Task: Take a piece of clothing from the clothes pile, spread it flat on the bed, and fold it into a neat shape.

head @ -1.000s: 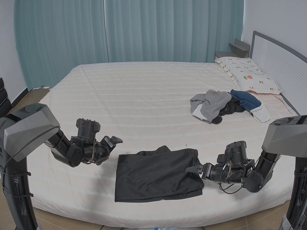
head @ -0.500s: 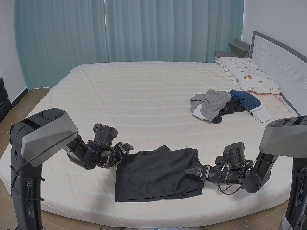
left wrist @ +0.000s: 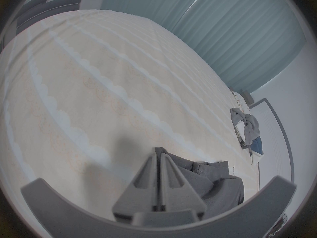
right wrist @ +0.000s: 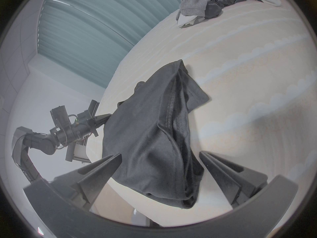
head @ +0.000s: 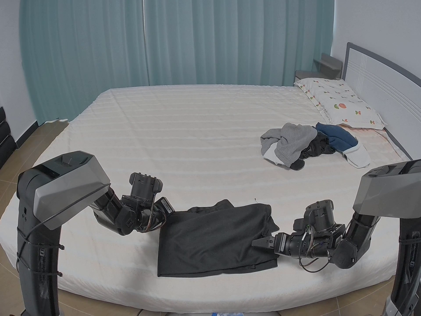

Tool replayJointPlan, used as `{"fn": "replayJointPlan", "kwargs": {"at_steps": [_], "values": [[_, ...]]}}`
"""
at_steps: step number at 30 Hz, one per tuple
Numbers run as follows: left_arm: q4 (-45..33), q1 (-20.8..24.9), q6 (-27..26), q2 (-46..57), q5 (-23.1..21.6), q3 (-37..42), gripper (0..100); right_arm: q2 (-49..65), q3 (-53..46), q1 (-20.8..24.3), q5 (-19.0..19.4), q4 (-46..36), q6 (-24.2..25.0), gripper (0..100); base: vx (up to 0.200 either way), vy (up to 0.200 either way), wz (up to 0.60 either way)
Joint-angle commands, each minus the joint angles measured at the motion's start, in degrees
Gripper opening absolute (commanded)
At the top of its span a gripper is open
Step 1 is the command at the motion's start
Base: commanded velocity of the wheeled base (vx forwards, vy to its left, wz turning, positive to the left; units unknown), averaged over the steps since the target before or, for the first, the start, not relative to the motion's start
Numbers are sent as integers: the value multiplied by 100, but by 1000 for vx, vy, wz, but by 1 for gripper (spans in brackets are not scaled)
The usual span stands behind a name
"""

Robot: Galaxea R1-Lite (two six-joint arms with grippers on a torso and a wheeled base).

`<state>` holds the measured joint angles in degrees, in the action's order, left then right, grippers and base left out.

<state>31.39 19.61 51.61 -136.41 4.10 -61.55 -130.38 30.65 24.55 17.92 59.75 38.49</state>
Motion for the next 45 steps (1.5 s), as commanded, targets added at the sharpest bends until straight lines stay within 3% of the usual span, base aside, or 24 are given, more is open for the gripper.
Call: {"fn": "replayJointPlan", "kwargs": {"at_steps": [1, 5, 6, 13, 32, 33, 40, 45], "values": [[60, -10, 217, 27, 21, 91, 0, -23, -120, -3, -17, -7, -140, 100, 0, 0, 0], [69, -19, 270, 45, 12, 152, 0, -14, -173, -38, -157, -7, -403, 100, 0, 0, 0], [69, -19, 279, 36, 12, 152, 0, -23, -173, -38, -192, -7, -447, 0, 0, 0, 0], [69, -54, 288, 45, 21, 170, 0, 21, -270, -29, -509, -51, -702, 0, 0, 0, 0], [51, -81, 288, 45, 12, 187, 0, 171, -604, 6, -535, -68, -1238, 0, 0, 0, 0], [51, -81, 288, 45, 12, 187, 100, 171, -604, 6, -535, -68, -1238, 100, 0, 0, 0], [78, -81, 305, 80, -49, 293, 100, 443, -454, -179, -526, -24, -1300, 100, 0, 0, 0], [78, -116, 402, 106, -67, 275, 100, 259, 214, -434, -518, -42, -922, 100, 0, 0, 0]]}}
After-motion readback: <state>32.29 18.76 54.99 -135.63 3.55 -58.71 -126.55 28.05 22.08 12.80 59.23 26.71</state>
